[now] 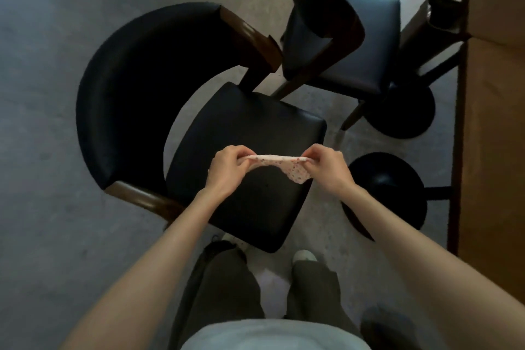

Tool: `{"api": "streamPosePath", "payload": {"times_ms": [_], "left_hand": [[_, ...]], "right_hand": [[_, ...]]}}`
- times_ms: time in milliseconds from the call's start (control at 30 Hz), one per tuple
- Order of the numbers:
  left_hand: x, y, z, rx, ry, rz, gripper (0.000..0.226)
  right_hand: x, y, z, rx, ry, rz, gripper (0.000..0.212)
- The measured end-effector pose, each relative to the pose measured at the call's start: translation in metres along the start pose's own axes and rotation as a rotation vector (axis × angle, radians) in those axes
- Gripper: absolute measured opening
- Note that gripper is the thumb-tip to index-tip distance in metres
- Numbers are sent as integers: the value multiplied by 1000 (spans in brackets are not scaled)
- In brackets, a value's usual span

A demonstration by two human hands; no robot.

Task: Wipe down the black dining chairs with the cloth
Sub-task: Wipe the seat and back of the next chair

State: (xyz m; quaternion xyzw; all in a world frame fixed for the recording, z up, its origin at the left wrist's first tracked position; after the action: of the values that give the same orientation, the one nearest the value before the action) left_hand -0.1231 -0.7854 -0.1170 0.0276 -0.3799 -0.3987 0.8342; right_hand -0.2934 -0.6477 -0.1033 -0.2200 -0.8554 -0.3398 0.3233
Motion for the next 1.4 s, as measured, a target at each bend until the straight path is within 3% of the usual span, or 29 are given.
{"api": "streamPosePath", "payload": {"times_ms": [267, 500, 633, 767, 967, 1067, 1133, 1200, 1233, 1300, 1400], "left_hand": [[-28, -1, -44, 151, 14, 304, 17], [-38, -8, -84, 52, -71, 599, 19], [-83, -22, -129, -24, -142, 564, 21], [-125, -40, -172, -71, -202, 510, 27], [-150, -48, -180, -240, -271, 380, 25], [-169, -46, -185, -256, -335, 212, 40], [-176, -42, -195, -208, -241, 147, 53], [-165, -34, -199, -228, -90, 287, 41], [-155, -27, -205, -232, -83, 414, 33], [-139, -13, -221, -160, -178, 631, 24], [-128, 4, -245, 15, -322, 753, 31]], "right_hand": [[-30, -54, 7, 217, 13, -89, 11], [-75, -91, -3, 579, 51, 34, 18], [-132, -111, 30, 687, 10, 51, 18], [-196, -130, 60, 759, 106, -78, 34], [-223, -137, 64, 856, 165, -154, 33], [-229, -141, 58, 787, 231, -269, 62], [-230, -143, 48, 828, 313, -207, 73], [-243, -129, 28, 1042, 410, -71, 61], [-260, -122, 24, 1105, 456, -92, 58], [-295, -120, 30, 1104, 599, -189, 66], [-307, -113, 31, 1168, 698, -86, 65]]}}
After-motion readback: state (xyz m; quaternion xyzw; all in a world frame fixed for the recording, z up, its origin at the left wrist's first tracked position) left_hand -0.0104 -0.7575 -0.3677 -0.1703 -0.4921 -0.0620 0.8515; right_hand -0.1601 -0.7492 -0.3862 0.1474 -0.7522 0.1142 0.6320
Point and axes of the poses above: each hand's wrist, its own y-axis away from the middle knuckle, its own x-axis out of the back of the hand, z = x × y, the point moved 10 cm from there along -y, towards the middle knuckle, and after that the axes turned 1 degree about -x, right-handed, at the moved point
